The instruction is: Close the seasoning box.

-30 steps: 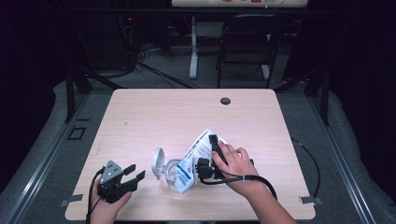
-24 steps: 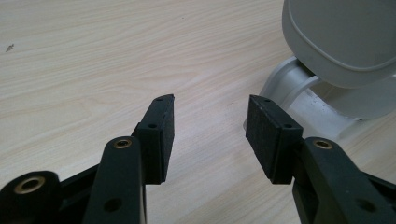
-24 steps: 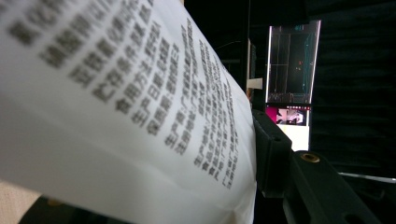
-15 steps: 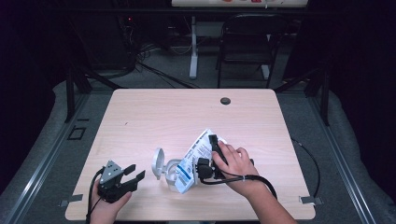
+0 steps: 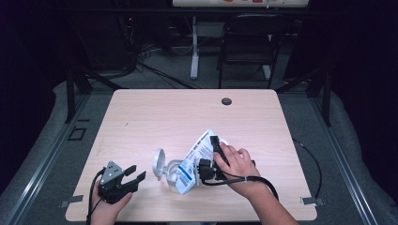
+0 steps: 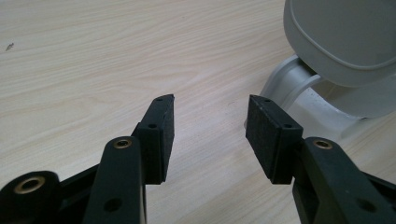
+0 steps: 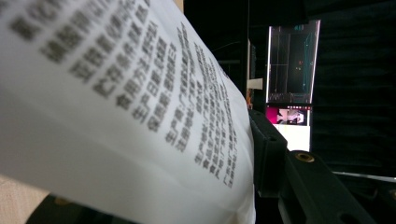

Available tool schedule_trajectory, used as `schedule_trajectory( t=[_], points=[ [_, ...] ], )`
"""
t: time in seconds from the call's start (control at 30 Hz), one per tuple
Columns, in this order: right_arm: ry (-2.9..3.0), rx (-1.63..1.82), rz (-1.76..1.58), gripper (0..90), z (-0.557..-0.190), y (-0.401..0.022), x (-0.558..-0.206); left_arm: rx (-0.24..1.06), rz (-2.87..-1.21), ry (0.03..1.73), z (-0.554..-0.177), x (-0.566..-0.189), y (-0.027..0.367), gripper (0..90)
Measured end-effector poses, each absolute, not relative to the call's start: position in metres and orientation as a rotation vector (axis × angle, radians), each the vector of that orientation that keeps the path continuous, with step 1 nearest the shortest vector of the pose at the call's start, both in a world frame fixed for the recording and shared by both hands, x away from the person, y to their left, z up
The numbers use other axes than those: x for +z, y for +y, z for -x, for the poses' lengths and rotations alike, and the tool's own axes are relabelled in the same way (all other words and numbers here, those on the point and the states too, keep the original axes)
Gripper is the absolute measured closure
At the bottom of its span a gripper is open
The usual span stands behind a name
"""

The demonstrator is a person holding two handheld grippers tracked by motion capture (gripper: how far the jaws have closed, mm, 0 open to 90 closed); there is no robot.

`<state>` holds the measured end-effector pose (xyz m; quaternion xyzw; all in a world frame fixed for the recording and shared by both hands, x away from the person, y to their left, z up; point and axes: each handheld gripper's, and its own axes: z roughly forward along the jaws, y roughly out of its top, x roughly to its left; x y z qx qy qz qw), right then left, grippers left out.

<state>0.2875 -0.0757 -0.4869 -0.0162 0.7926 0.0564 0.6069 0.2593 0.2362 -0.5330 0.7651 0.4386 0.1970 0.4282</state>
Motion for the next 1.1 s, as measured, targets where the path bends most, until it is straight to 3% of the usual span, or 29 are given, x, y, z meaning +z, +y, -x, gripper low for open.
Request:
schedule_trajectory(
  t=[1.1],
  points=[
    [1.839,0.144,0.022,64.9,-0.2873,-0.0763,-0.4879,0.494,-1.911,1.095,-0.2595,-0.5329,0.2363,52.7]
  ],
)
